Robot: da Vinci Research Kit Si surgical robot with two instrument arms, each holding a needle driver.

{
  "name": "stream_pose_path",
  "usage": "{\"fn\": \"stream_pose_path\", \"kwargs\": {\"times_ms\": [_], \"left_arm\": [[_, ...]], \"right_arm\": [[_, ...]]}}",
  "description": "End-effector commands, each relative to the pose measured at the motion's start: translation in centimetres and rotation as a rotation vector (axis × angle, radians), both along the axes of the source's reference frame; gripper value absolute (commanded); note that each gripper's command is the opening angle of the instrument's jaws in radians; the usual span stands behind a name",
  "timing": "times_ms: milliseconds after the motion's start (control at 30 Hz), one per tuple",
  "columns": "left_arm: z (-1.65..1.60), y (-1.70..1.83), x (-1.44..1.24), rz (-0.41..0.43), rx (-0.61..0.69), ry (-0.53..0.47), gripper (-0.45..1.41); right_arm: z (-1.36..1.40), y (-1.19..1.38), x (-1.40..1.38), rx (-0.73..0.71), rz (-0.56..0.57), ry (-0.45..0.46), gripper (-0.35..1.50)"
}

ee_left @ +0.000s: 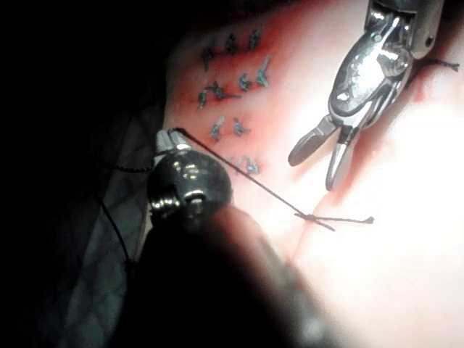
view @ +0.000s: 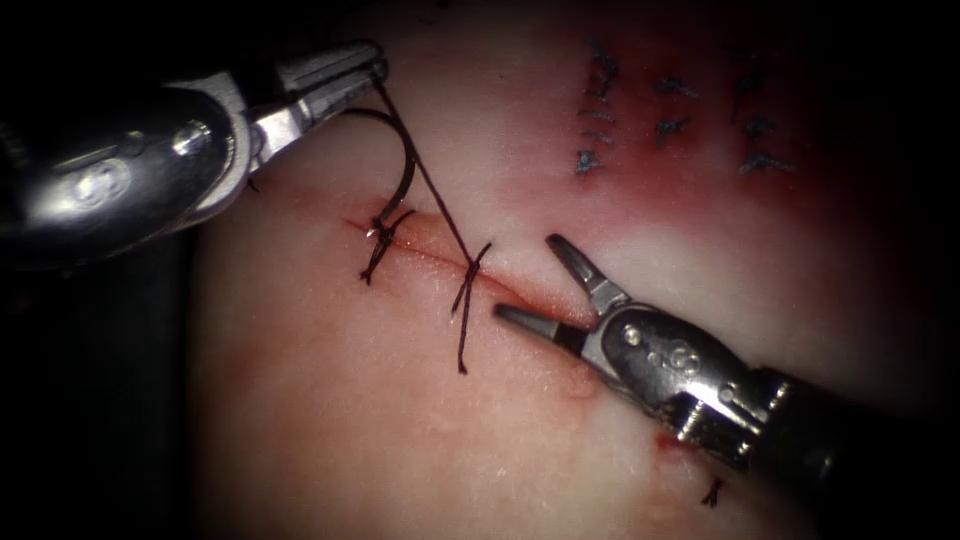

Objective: Wound Closure
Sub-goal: Cut the suture with the right cutter.

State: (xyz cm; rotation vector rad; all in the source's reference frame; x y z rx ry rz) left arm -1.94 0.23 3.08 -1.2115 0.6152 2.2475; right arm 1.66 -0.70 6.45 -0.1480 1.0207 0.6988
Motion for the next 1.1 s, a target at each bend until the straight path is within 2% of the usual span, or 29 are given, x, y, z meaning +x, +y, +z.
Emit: {"fn": "stream_pose_path", "kwargs": {"times_ms": [33, 233, 567, 933, 1100], "left_arm": [[0.03, 0.07, -0.04, 0.001, -0.004, -0.002, -0.35], [0.01, 0.07, -0.04, 0.001, -0.004, -0.002, -0.35], [-0.02, 0.04, -0.07, 0.000, -0.005, -0.001, -0.35], [-0.09, 0.00, -0.09, 0.006, -0.010, -0.009, -0.35], [-0.12, -0.01, -0.10, 0.007, -0.011, -0.011, -0.35]], "right_arm": [[0.07, 0.07, 0.13, 0.001, -0.007, 0.007, 1.35], [0.13, 0.18, 0.44, -0.009, -0.019, -0.007, 1.31], [0.17, 0.29, 0.73, -0.033, -0.030, -0.012, 1.31], [0.22, 0.38, 0.84, -0.063, -0.049, -0.026, 1.26], [0.23, 0.40, 0.86, -0.067, -0.051, -0.027, 1.18]]}}
